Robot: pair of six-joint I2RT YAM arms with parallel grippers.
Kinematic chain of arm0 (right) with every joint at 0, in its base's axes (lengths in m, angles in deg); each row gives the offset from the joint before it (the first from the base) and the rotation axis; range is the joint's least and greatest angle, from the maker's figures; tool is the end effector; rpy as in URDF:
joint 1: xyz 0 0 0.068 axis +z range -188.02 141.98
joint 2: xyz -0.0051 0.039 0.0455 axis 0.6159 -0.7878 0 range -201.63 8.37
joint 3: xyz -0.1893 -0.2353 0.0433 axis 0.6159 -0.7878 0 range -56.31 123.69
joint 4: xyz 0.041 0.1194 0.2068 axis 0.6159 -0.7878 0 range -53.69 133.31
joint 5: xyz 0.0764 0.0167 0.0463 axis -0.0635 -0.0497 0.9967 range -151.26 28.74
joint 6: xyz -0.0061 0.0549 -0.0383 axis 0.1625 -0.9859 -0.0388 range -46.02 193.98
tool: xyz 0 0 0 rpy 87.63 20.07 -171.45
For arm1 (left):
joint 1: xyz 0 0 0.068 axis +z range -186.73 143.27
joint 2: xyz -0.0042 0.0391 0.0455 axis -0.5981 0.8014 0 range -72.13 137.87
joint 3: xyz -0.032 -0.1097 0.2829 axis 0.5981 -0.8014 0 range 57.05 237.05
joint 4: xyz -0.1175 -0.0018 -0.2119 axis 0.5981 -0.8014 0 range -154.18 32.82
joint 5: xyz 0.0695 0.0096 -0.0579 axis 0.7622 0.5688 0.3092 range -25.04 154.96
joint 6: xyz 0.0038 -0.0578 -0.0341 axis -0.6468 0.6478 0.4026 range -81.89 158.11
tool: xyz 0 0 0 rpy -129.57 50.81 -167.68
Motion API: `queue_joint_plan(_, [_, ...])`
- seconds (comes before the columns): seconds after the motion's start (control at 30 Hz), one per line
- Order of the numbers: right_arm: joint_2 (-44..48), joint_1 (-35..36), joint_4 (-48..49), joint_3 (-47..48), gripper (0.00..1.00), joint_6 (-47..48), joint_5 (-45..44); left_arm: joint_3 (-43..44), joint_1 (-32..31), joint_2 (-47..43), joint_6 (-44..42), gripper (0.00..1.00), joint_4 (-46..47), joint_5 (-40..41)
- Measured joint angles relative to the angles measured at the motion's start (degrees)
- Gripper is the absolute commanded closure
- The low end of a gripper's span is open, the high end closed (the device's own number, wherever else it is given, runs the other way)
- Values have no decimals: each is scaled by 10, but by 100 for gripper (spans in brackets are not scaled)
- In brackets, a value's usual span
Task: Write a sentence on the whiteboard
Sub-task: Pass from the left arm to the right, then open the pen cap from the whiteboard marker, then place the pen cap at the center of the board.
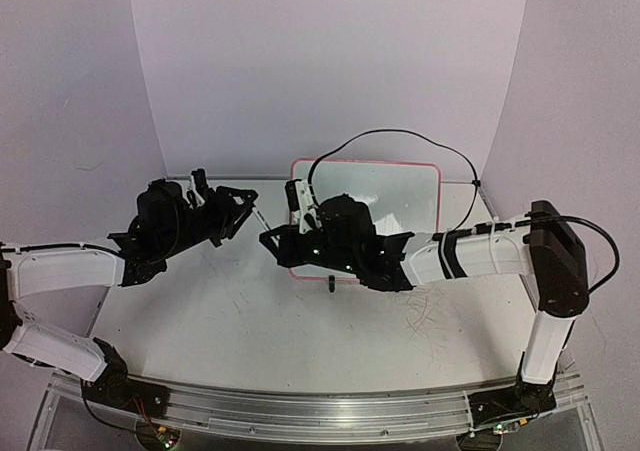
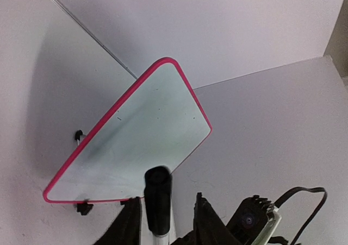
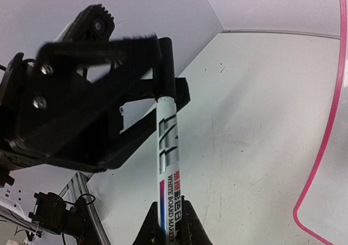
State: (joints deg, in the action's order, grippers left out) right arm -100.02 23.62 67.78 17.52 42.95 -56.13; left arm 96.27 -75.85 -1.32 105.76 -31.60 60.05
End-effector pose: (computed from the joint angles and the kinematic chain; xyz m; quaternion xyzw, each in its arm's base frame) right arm 0.2134 0.4053 0.2952 -0.2299 0.7310 0.4877 0.4181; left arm 0.2079 -0.1750 0.3145 -0.1552 0.7266 -0.5555 0.3733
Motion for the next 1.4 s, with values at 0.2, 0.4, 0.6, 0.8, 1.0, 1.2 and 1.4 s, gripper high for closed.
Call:
queue_joint_plan(0.2, [6, 2, -2, -18, 100, 0, 14, 0, 0, 0, -5, 43, 1, 12])
queue_joint_plan(0.4, [11, 2, -2, -19, 100, -1, 17, -7, 0, 0, -5, 68, 1, 20])
queue_joint_plan(0.6, [12, 2, -2, -19, 100, -1, 17, -7, 0, 1, -8, 100, 4, 20])
queue_joint_plan(0.8, [26, 2, -2, -39, 100, -1, 18, -7, 8, 4, -12, 100, 5, -10])
queue_joint_plan(1.0, [61, 8, -17, -92, 100, -1, 28, -17, 105, 5, -36, 100, 1, -60])
queue_joint_plan(1.2, [88, 9, -57, -132, 100, 5, 14, -22, 186, 11, -68, 100, -24, -67])
queue_joint_plan(1.4, [129, 10, -78, -145, 100, 26, -47, -20, 155, 54, -96, 100, -125, -37])
